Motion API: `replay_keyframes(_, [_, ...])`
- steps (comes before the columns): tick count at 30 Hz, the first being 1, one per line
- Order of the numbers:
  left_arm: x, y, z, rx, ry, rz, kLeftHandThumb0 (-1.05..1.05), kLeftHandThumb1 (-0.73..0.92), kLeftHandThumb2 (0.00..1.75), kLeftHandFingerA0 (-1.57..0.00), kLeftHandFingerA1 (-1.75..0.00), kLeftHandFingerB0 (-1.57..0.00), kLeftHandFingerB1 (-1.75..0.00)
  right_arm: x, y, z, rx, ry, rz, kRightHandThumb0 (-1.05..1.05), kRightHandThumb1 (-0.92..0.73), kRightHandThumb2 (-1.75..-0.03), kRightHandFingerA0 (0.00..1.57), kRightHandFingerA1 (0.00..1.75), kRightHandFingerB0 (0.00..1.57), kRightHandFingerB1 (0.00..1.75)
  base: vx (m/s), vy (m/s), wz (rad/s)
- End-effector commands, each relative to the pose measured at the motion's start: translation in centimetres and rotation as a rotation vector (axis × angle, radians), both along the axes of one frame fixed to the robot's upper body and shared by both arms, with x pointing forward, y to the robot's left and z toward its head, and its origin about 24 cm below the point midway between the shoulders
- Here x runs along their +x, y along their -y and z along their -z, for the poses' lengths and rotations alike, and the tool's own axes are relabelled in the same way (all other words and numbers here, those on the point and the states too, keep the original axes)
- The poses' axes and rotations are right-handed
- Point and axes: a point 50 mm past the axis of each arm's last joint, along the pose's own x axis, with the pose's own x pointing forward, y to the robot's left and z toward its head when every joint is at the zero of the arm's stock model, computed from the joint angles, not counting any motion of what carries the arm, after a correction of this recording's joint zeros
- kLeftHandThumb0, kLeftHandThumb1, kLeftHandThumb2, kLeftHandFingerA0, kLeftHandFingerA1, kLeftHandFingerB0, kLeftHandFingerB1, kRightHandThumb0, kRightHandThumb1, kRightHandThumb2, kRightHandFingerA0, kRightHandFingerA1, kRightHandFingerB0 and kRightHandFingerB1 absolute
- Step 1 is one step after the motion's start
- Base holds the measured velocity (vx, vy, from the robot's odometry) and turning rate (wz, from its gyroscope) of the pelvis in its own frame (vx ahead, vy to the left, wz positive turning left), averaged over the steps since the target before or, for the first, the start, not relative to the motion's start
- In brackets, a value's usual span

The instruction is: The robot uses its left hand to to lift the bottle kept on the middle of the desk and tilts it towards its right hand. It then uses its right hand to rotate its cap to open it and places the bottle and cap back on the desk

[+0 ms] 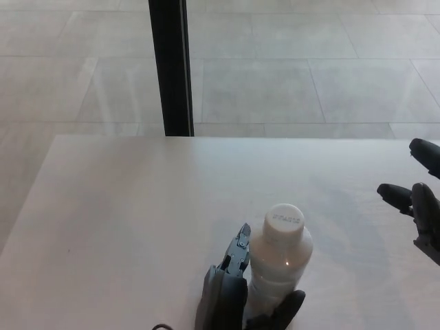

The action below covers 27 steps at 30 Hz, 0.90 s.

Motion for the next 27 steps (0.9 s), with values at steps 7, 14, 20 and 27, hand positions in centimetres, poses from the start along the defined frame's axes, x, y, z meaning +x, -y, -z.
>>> replay_keyframes(7, [0.0, 12.4, -9.5, -0.47, 0.078, -0.021, -0.07, 0.92, 1.04, -0.96, -1.75, -0.42, -0.82, -1.2, 1.4, 1.5, -0.047, -0.016, 0.101, -0.59, -0.78, -0.64, 0.61, 0.55, 0.44, 0.35, 0.0, 0.0, 0.0])
replay_keyframes(14, [-0.1, 12.8, -9.5, -0.519, 0.073, 0.038, -0.15, 0.9, 1.29, -1.13, -1.75, -0.9, -1.75, -1.2, 1.9, 1.9, 0.005, -0.022, 0.271, -0.59, -0.78, -0.64, 0.68, 0.64, 0.53, 0.38, 0.0, 0.0, 0.0])
replay_keyframes(20, [0.1, 12.4, -9.2, -0.502, 0.078, 0.036, -0.23, 0.76, 1.72, -1.25, -1.75, -1.03, -1.61, -1.1, 1.9, 2.3, -0.008, -0.04, 0.319, -0.55, -0.78, -0.63, 0.71, 0.71, 0.56, 0.38, 0.0, 0.0, 0.0])
replay_keyframes(27, [0.8, 10.2, -7.9, -0.452, 0.09, 0.025, -0.04, 0.79, 1.74, -1.32, -1.75, -1.08, -1.61, -1.5, 1.9, 2.9, 0.015, -0.067, 0.323, -0.5, -0.72, -0.61, 0.71, 0.72, 0.56, 0.39, 0.0, 0.0, 0.0])
